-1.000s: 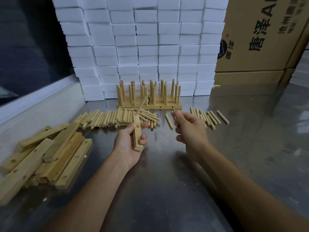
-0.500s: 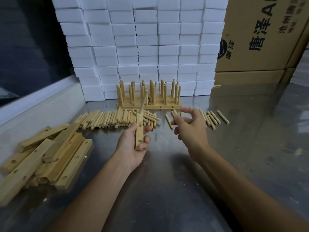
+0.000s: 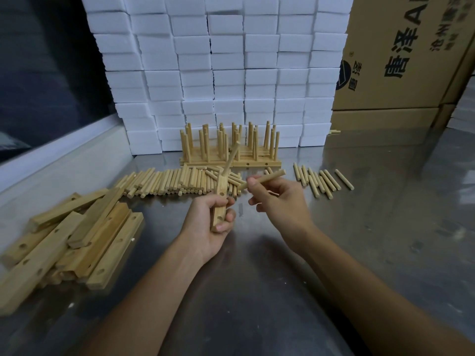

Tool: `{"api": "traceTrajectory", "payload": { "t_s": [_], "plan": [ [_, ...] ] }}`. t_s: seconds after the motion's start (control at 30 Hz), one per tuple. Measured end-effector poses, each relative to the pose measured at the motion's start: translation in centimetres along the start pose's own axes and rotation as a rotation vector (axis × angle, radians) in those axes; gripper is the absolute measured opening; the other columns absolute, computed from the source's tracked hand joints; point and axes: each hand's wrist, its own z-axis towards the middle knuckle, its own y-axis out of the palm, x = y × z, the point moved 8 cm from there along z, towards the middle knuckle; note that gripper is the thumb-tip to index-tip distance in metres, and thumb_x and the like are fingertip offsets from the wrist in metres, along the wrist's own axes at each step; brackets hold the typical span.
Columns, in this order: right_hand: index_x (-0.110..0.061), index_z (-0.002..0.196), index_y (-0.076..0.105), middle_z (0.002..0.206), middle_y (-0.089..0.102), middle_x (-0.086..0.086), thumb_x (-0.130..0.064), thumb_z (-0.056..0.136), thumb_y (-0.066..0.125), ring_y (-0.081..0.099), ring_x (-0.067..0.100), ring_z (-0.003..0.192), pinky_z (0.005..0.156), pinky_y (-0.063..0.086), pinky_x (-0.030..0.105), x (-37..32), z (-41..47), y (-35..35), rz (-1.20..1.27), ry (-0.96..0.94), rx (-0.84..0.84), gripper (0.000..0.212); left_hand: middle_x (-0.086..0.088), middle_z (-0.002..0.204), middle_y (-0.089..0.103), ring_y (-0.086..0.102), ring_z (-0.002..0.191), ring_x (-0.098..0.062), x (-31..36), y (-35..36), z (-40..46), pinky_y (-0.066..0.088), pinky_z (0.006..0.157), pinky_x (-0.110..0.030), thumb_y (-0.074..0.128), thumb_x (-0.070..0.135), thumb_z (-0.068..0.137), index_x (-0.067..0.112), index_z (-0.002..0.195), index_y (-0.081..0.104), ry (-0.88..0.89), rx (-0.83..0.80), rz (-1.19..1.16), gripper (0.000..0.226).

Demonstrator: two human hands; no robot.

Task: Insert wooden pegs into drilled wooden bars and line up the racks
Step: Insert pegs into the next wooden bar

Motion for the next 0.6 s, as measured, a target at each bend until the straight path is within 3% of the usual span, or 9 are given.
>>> {"api": "traceTrajectory", "payload": {
  "t_s": [0.17,0.43,0.6],
  "plan": [
    [-0.004,0.096,0.071,0.077,0.075,0.000,-0.006,0.090,0.070,0.071,0.007,0.068,0.057,0.053,0.016,0.0,-0.1,0.6,0.039,-0.009,-0.035,0.007,-0.014,0.091,0.057,0.044,0.042,-0.009,-0.4,0.9,0.0,0.023,0.028,-0.014,0.037,-0.004,0.092,-0.004,0.115,0.055,-0.020,-0.058,0.035,0.029],
    [-0.006,0.095,0.073,0.083,0.075,0.002,-0.005,0.091,0.068,0.071,0.003,0.073,0.063,0.050,0.011,-0.1,-0.2,1.2,-0.027,-0.083,-0.081,0.006,-0.005,0.065,0.063,0.043,0.044,-0.009,-1.3,2.0,-0.2,0.024,0.029,-0.014,0.036,-0.003,0.093,0.002,0.118,0.060,-0.054,-0.162,0.025,0.036],
    [-0.006,0.099,0.073,0.087,0.075,0.000,-0.008,0.093,0.068,0.072,0.006,0.079,0.077,0.059,0.023,-0.1,0.1,0.9,-0.204,-0.137,-0.071,0.008,-0.005,0.070,0.059,0.042,0.043,-0.009,-1.5,1.9,-0.1,0.025,0.029,-0.014,0.036,-0.004,0.092,0.002,0.118,0.063,-0.056,-0.176,0.041,0.038]
  ]
}}
